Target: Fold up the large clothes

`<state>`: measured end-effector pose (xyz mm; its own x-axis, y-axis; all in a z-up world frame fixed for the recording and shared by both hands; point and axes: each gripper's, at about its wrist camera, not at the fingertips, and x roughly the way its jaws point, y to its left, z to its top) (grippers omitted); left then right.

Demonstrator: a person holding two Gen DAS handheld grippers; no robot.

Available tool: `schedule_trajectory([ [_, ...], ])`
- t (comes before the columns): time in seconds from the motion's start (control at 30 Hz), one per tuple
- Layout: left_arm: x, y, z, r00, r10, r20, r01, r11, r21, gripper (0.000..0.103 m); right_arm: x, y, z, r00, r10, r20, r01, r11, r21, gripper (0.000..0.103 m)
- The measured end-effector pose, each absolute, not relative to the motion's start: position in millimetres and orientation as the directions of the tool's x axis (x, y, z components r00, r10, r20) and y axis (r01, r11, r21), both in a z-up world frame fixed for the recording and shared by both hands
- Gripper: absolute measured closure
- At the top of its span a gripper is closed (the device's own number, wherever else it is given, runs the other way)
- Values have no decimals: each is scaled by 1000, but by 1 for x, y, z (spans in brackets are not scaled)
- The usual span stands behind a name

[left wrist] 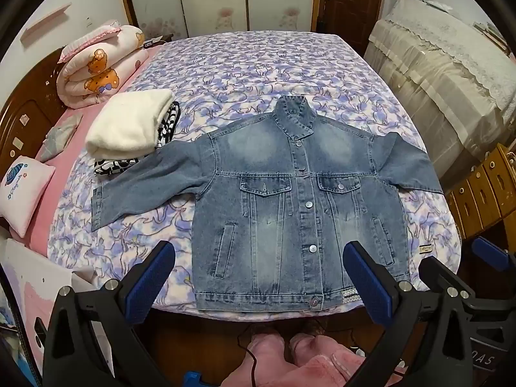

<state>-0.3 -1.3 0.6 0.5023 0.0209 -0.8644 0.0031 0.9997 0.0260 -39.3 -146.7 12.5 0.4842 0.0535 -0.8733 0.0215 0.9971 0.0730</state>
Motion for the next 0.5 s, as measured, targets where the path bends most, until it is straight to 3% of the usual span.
schedule_trajectory([
  [0.5,0,-1,1,495,8,-869,4,1000,11,0,-35,-148,12,473,52,-880,22,997,71,0],
])
